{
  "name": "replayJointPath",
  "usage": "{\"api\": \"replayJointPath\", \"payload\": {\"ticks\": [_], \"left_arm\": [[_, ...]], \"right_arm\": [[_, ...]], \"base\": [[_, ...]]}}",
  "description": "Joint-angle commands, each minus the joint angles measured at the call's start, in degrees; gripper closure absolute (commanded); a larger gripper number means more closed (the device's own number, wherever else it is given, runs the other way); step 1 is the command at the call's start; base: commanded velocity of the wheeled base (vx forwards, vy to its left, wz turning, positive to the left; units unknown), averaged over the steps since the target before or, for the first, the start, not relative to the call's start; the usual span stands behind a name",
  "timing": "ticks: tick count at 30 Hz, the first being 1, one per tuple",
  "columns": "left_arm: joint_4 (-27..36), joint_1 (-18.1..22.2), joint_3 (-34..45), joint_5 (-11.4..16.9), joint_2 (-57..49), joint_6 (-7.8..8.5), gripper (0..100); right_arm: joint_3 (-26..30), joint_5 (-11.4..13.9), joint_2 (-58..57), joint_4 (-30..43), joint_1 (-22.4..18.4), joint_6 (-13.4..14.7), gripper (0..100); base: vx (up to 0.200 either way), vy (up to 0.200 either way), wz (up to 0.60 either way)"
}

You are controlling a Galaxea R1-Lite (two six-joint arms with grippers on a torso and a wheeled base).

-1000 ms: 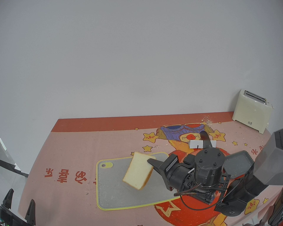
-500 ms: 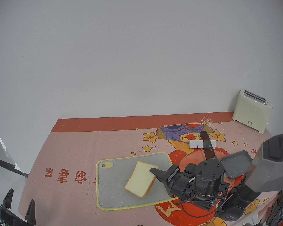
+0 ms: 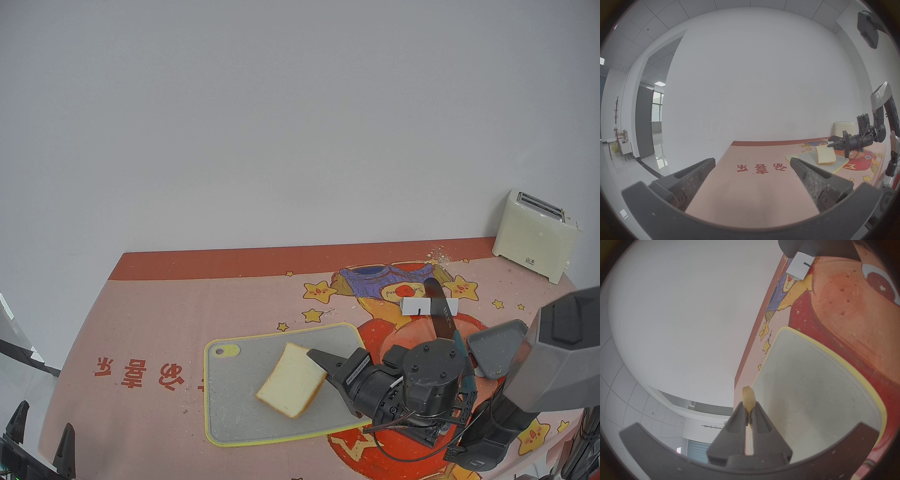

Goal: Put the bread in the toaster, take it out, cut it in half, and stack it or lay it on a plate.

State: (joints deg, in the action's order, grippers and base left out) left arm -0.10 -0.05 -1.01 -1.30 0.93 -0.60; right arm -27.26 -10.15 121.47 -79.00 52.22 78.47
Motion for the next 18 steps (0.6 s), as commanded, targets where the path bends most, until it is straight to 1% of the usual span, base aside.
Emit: {"api": "replayJointPath", "payload": {"ticks": [1,2,3,4,6,8,9,10,13,15,17,18], "left_arm": [[0.01,-0.04,1.01,-0.01,-0.57,-0.02,0],[0.01,-0.04,1.01,-0.01,-0.57,-0.02,0],[0.01,-0.04,1.01,-0.01,-0.57,-0.02,0],[0.01,-0.04,1.01,-0.01,-0.57,-0.02,0],[-0.08,-0.04,1.01,-0.01,-0.57,-0.02,0],[-0.08,-0.04,1.01,-0.01,-0.57,-0.02,0],[-0.08,-0.04,1.01,-0.01,-0.57,-0.02,0],[0.01,-0.04,1.01,-0.01,-0.57,-0.02,0],[-0.08,-0.04,1.01,-0.01,-0.57,-0.02,0],[0.01,-0.04,1.01,-0.01,-0.57,-0.02,0],[0.01,-0.04,1.01,-0.01,-0.57,-0.02,0],[0.01,-0.04,1.01,-0.01,-0.57,-0.02,0]], "right_arm": [[3.26,-0.13,-1.5,-0.11,0.25,-3.85,0],[3.97,-0.22,-1.67,-0.11,0.16,-6.22,0],[4.41,-0.3,-1.58,-0.19,0.16,-7.89,0],[5.02,-1.1,-1.32,-0.28,0.16,-10.09,0],[4.93,-3.91,-1.32,-0.28,0.16,-13.52,0],[4.41,-5.67,-1.94,-0.55,-0.11,-16.77,0],[4.41,-5.67,-1.94,-0.55,-0.11,-16.77,0],[3.88,-5.93,-3.69,-2.83,-0.72,-21.96,0],[3.26,-5.75,-6.95,-3.71,-1.6,-28.11,0],[3.26,-5.75,-7.21,-3.62,-1.6,-29.52,0],[3.35,-5.75,-6.68,-3.62,-1.16,-31.45,0],[3.26,-5.67,-6.07,-3.62,-0.72,-32.86,0]], "base": [[0.0,0.0,0.0],[0.0,0.0,0.0],[0.0,0.0,0.0],[0.0,0.0,0.0],[0.0,0.0,0.0],[0.0,0.0,0.0],[0.0,0.0,0.0],[0.0,0.0,0.0],[0.0,0.0,0.0],[0.0,0.0,0.0],[0.0,0.0,0.0],[0.0,0.0,0.0]]}}
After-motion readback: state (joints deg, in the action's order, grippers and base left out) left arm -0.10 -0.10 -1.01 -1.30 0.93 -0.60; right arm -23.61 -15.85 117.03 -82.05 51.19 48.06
